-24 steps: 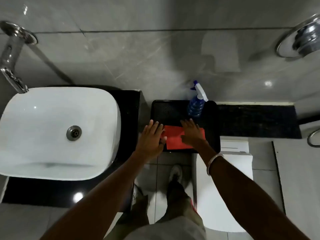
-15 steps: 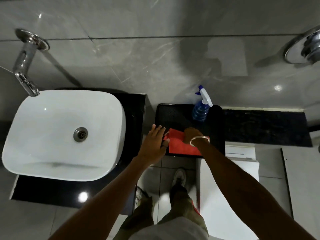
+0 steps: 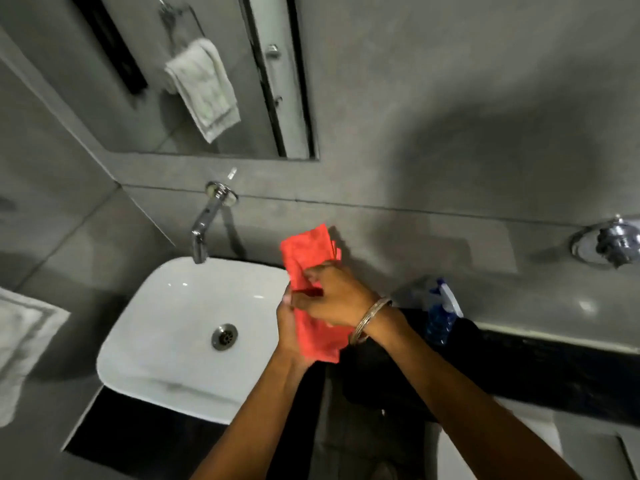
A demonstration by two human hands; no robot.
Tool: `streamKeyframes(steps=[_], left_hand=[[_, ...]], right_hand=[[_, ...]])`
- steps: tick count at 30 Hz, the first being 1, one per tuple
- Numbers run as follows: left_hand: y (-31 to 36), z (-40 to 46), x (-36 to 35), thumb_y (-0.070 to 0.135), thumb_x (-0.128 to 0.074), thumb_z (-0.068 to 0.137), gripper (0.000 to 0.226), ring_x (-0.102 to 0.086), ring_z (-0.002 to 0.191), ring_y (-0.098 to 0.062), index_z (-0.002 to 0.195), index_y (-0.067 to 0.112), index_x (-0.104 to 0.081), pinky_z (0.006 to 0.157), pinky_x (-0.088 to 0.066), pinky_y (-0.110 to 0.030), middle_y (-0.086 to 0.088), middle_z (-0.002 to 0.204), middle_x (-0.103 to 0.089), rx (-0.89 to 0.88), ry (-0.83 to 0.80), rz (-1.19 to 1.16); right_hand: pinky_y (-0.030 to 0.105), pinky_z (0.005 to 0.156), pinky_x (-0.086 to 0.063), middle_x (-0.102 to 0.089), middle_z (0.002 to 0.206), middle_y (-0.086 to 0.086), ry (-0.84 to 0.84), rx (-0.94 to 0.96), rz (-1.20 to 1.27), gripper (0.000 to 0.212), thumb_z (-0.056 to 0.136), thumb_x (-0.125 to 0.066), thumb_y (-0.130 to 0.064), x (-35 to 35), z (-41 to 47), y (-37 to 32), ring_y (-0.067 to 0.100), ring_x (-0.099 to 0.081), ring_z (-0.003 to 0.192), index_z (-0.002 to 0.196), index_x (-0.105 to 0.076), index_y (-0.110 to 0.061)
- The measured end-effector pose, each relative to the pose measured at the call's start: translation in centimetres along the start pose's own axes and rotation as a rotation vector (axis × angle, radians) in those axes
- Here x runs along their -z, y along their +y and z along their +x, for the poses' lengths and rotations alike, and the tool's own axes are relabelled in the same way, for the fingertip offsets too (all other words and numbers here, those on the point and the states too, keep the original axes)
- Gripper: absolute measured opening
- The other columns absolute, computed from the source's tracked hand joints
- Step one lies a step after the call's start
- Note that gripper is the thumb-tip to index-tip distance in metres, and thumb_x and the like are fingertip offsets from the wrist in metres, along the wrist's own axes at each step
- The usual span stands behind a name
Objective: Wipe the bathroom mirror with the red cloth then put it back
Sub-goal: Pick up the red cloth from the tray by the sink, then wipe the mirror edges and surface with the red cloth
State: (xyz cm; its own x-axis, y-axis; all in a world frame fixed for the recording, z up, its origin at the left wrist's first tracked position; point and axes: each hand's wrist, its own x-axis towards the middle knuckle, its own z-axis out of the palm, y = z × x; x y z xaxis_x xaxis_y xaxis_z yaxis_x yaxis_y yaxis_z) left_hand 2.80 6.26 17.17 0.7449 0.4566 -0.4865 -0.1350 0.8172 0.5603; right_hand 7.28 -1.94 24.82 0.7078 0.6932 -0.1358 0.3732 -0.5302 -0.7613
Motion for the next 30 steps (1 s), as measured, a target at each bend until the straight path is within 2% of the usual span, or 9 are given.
streamKeyframes(steps=[4, 7, 9, 11, 14, 18, 20, 22, 30], left_hand=[[6.5, -1.5, -1.8, 0.051, -0.044, 0.096, 0.059, -0.076, 0.098, -0.032, 0.104, 0.005, -0.080, 0.085, -0.063, -0.043, -0.015, 0.103, -0.079, -0.011, -0.244, -0.125], [13.0, -2.9, -5.5, 0.064, -0.048, 0.088, 0.095, -0.055, 0.121, -0.053, 0.147, -0.010, -0.042, 0.117, -0.041, -0.041, -0.034, 0.127, -0.057, -0.093, -0.376, -0.312], [17.0, -2.9, -7.9, 0.063, -0.045, 0.090, 0.105, -0.056, 0.085, -0.074, 0.135, -0.030, -0.029, 0.101, -0.051, -0.029, -0.048, 0.091, -0.052, -0.061, -0.310, -0.452], [20.7, -3.4, -10.6, 0.063, -0.046, 0.087, 0.081, -0.069, 0.055, -0.039, 0.113, -0.011, -0.064, 0.061, -0.054, -0.028, -0.028, 0.075, -0.066, -0.032, -0.395, -0.229], [24.7, -4.9, -16.1, 0.057, -0.041, 0.096, 0.051, -0.067, 0.050, -0.010, 0.078, 0.021, -0.072, 0.056, -0.044, -0.019, 0.006, 0.064, -0.072, -0.415, -0.335, 0.017], [29.4, -5.8, -25.1, 0.044, -0.051, 0.102, 0.026, -0.070, 0.099, -0.005, 0.116, 0.040, -0.072, 0.091, -0.053, -0.040, 0.016, 0.110, -0.074, -1.000, -0.175, 0.198], [31.7, -6.2, -28.6, 0.048, -0.047, 0.099, 0.059, -0.043, 0.148, -0.019, 0.156, 0.044, -0.032, 0.121, -0.033, -0.054, 0.013, 0.165, -0.035, -1.320, -0.146, 0.384], [33.9, -6.1, -31.9, 0.054, -0.035, 0.097, 0.068, -0.004, 0.160, -0.016, 0.157, 0.051, -0.004, 0.130, -0.005, -0.053, 0.033, 0.164, 0.003, -1.527, -0.137, 0.600], [40.7, -7.9, -44.3, 0.052, -0.022, 0.100, 0.078, 0.015, 0.160, -0.016, 0.163, 0.018, 0.006, 0.131, 0.006, -0.045, -0.001, 0.173, 0.011, -1.914, 0.010, 1.058]], right_hand=[[0.030, 0.103, -0.047, -0.073, 0.129, 0.011, 0.166, 0.153, -0.084, 0.047, 0.096, -0.068, -0.039, 2.6, 2.5, -5.7, 0.027, -0.067, 0.121, 0.134, -0.066, -0.011], [0.038, 0.119, -0.041, -0.063, 0.141, 0.015, 0.483, 0.454, -0.119, 0.045, 0.098, -0.066, -0.026, 7.0, 4.4, -8.6, 0.024, -0.057, 0.137, 0.140, -0.062, -0.010], [0.035, 0.130, -0.027, -0.051, 0.157, 0.012, 0.724, 0.625, -0.211, 0.048, 0.098, -0.061, -0.025, 10.8, 6.2, -10.4, 0.010, -0.034, 0.154, 0.145, -0.056, -0.018], [0.034, 0.132, -0.015, -0.033, 0.170, 0.009, 0.946, 0.650, -0.353, 0.056, 0.101, -0.053, -0.032, 16.0, 7.9, -13.3, 0.017, -0.015, 0.161, 0.155, -0.045, -0.020], [0.044, 0.132, -0.002, -0.014, 0.175, 0.010, 1.170, 0.589, -0.571, 0.064, 0.105, -0.041, -0.042, 23.7, 9.5, -18.0, 0.027, 0.001, 0.162, 0.164, -0.025, -0.022], [0.051, 0.132, 0.005, -0.006, 0.177, 0.009, 1.372, 0.530, -0.802, 0.065, 0.106, -0.033, -0.046, 32.3, 10.6, -21.9, 0.030, 0.004, 0.164, 0.165, -0.020, -0.025], [0.058, 0.131, 0.001, -0.003, 0.177, 0.007, 1.449, 0.502, -0.894, 0.067, 0.105, -0.032, -0.048, 34.6, 10.9, -22.9, 0.030, 0.005, 0.164, 0.166, -0.017, -0.026], [0.062, 0.130, 0.000, 0.002, 0.177, 0.007, 1.464, 0.471, -0.965, 0.071, 0.104, -0.030, -0.051, 34.8, 11.4, -22.8, 0.030, 0.006, 0.164, 0.167, -0.013, -0.025], [0.062, 0.130, -0.005, -0.009, 0.177, 0.008, 1.498, 0.549, -0.993, 0.074, 0.099, -0.032, -0.054, 35.3, 11.6, -22.4, 0.033, -0.008, 0.164, 0.166, -0.020, -0.023]])
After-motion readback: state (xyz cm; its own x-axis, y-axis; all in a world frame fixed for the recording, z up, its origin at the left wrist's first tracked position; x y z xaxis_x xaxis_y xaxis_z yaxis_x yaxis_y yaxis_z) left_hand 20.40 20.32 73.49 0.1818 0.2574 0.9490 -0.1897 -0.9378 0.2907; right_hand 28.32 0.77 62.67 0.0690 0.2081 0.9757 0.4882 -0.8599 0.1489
